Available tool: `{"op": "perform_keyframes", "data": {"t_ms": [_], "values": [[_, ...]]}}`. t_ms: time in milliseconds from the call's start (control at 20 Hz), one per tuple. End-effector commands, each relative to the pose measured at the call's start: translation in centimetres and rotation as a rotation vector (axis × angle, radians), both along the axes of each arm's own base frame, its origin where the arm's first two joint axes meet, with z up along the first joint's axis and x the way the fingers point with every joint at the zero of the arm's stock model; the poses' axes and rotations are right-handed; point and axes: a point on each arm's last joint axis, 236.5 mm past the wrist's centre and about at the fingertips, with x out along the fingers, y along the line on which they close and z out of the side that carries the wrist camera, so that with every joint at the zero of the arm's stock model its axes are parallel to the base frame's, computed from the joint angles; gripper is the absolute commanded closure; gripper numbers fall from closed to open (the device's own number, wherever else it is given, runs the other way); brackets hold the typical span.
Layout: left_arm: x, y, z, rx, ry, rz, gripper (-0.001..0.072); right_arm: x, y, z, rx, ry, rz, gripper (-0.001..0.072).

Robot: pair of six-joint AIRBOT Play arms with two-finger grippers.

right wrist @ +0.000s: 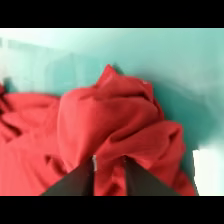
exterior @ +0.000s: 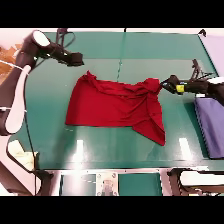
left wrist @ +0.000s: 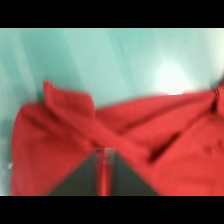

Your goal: Fold the shirts.

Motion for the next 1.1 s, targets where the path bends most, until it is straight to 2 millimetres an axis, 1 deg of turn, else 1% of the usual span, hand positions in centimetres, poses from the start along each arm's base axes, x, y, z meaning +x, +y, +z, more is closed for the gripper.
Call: {"op": "perform_keyframes", "data": {"t_ms": [0,50,150,250,350,400,500,550,600,650,700,750,800,850,950,1000,1050], "values": [[-4.5,4.0,0.8,0.018,0.195,-0.029,0.0688,-3.6,-1.3,1.3,0.043,0.103,0.062,0.0532],[-5.9,4.9,0.5,0.031,0.241,-0.029,0.0688,-4.9,-1.4,1.5,0.044,0.129,0.069,0.0567],[-9.3,7.6,-0.6,0.099,0.330,-0.005,0.0688,-7.1,-1.5,1.1,0.006,0.160,0.070,0.0571],[-12.7,9.5,-2.0,0.097,0.377,0.034,0.0688,-9.8,-1.8,0.3,-0.036,0.204,0.059,0.0587],[-17.3,11.6,-4.8,0.086,0.439,0.077,0.0687,-12.3,-1.6,-0.5,-0.051,0.237,0.042,0.0588],[-19.5,12.9,-6.6,0.074,0.470,0.119,0.0687,-13.2,-1.4,-0.7,-0.045,0.244,0.034,0.0587],[-22.3,15.1,-10.0,0.026,0.529,0.244,0.0684,-14.7,-0.8,-1.3,-0.045,0.248,0.020,0.0578],[-23.3,15.5,-11.4,-0.011,0.561,0.288,0.0482,-15.1,-0.6,-1.6,-0.045,0.251,0.015,0.0575],[-23.9,15.4,-12.8,-0.051,0.582,0.325,0.0127,-15.4,-0.5,-1.9,-0.042,0.260,0.015,0.0541],[-24.2,14.9,-13.8,-0.081,0.588,0.336,0.0105,-15.6,-0.4,-2.2,-0.037,0.268,0.015,0.0510],[-24.3,13.8,-14.5,-0.118,0.580,0.309,0.0107,-15.7,-0.3,-2.3,-0.035,0.271,0.017,0.0507],[-24.2,12.4,-15.0,-0.169,0.571,0.288,0.0106,-15.6,-0.2,-2.3,-0.034,0.268,0.016,0.0444],[-24.0,11.3,-15.5,-0.208,0.566,0.275,0.0107,-15.5,-0.3,-2.2,-0.033,0.264,0.011,0.0336],[-23.7,10.3,-16.3,-0.237,0.575,0.273,0.0107,-15.4,-0.4,-2.2,-0.036,0.261,0.006,0.0280],[-23.5,7.8,-17.3,-0.298,0.613,0.241,0.0107,-15.4,-0.4,-2.3,-0.037,0.261,0.007,0.0242],[-23.5,6.4,-17.5,-0.324,0.622,0.212,0.0107,-15.5,-0.4,-2.3,-0.041,0.263,0.008,0.0197],[-23.6,5.4,-17.7,-0.332,0.627,0.188,0.0108,-15.5,-0.5,-2.4,-0.046,0.266,0.010,0.0198]]}}
